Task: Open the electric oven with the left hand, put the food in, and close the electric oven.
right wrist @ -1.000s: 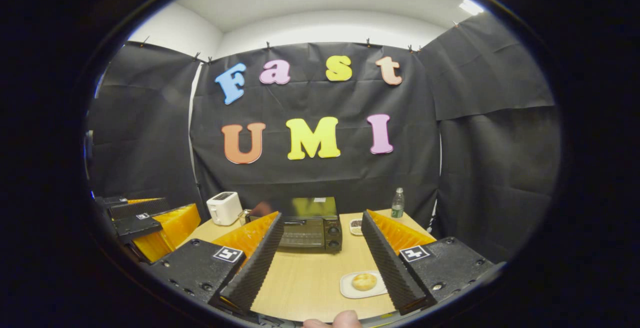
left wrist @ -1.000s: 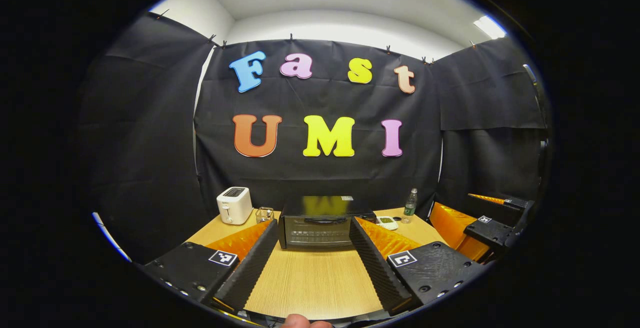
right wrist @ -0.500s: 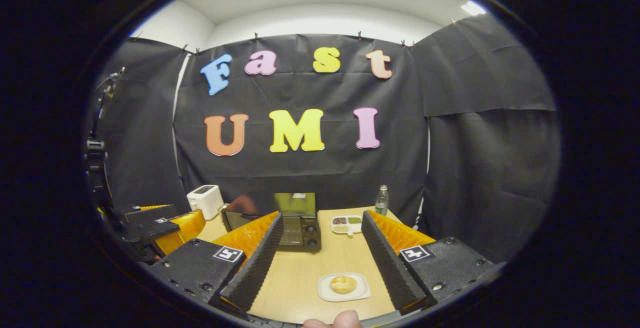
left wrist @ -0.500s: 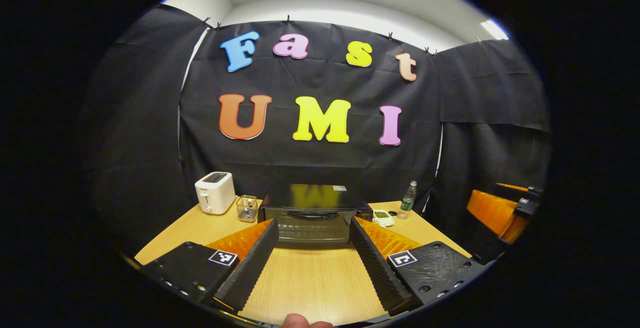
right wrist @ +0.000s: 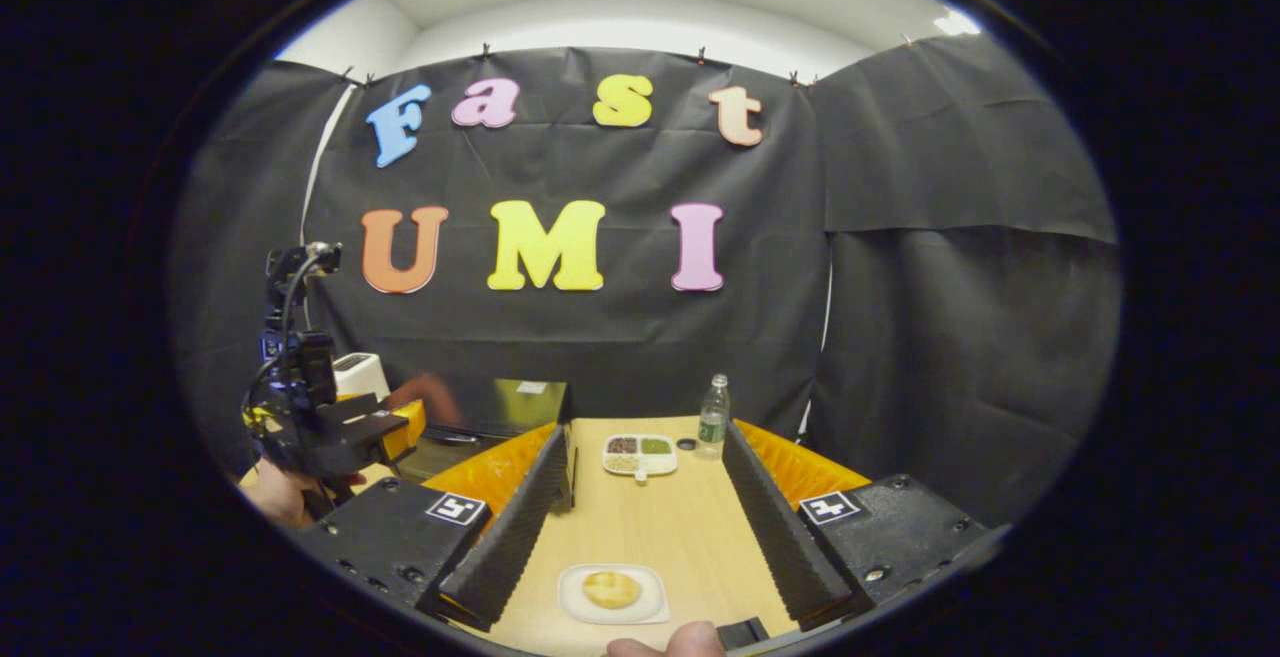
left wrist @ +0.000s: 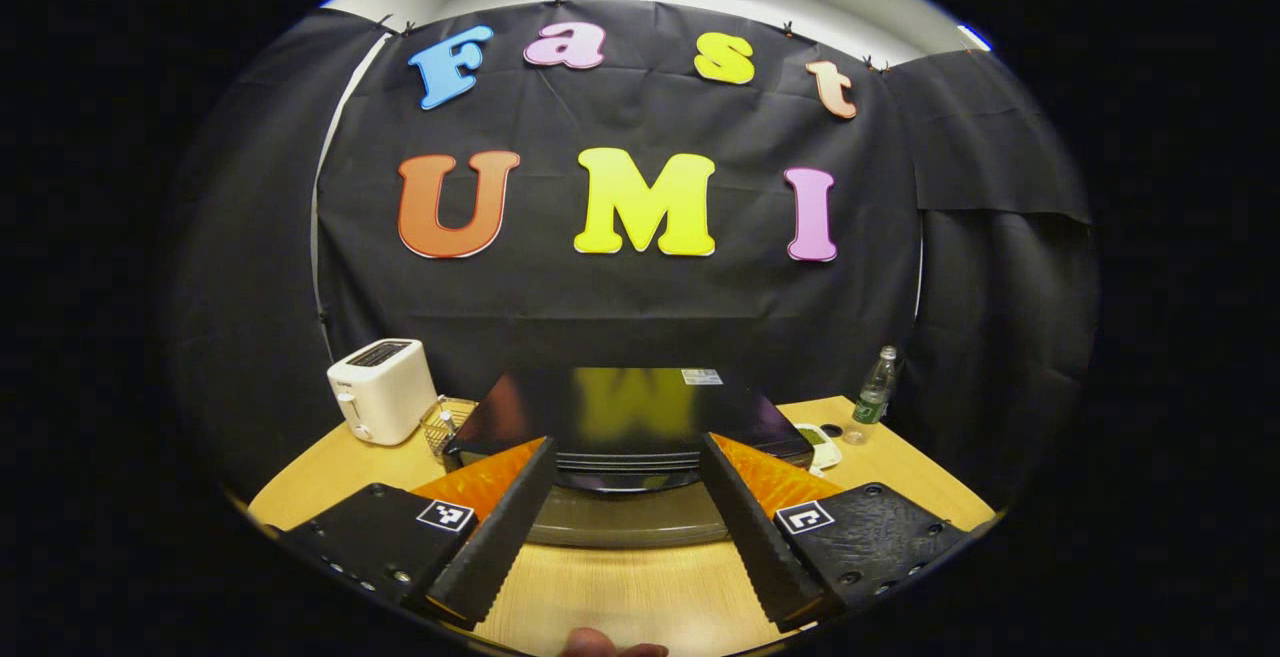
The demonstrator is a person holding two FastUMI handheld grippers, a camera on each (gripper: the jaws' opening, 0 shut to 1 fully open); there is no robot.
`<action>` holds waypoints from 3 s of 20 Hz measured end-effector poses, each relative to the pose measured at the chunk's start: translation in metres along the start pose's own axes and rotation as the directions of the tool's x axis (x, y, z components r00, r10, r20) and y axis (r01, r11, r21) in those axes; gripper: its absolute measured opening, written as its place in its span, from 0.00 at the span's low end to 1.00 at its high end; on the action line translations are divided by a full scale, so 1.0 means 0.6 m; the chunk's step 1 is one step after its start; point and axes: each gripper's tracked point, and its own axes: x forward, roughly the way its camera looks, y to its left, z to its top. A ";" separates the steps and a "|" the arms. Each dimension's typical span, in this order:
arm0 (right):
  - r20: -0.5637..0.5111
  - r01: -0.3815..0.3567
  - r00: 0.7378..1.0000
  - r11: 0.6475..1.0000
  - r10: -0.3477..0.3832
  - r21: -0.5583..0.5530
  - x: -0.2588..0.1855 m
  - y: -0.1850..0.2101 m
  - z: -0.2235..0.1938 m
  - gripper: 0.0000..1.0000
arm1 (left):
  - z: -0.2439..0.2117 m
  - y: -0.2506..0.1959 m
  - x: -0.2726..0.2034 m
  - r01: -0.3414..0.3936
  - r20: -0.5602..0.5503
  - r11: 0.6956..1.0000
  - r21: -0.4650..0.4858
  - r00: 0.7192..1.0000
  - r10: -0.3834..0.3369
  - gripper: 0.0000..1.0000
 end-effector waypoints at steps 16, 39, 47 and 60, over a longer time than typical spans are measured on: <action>-0.105 -0.009 0.994 1.000 0.009 0.006 0.049 -0.007 -0.054 0.98 | -0.085 0.024 0.076 0.003 -0.114 0.999 0.042 0.993 0.002 0.88; -0.163 0.069 0.984 0.998 -0.067 0.005 -0.051 -0.029 -0.101 0.98 | -0.341 0.014 -0.089 0.023 -0.472 0.996 -0.088 0.880 -0.062 0.95; -0.187 0.115 0.977 0.993 -0.106 0.038 -0.105 -0.032 -0.126 0.98 | -0.373 0.015 -0.096 0.060 -0.500 0.997 -0.053 0.862 -0.079 0.96; -0.213 0.123 0.971 0.991 -0.111 0.045 -0.189 -0.024 -0.205 0.98 | -0.277 0.081 -0.206 0.076 -0.370 0.997 -0.008 0.926 -0.074 0.93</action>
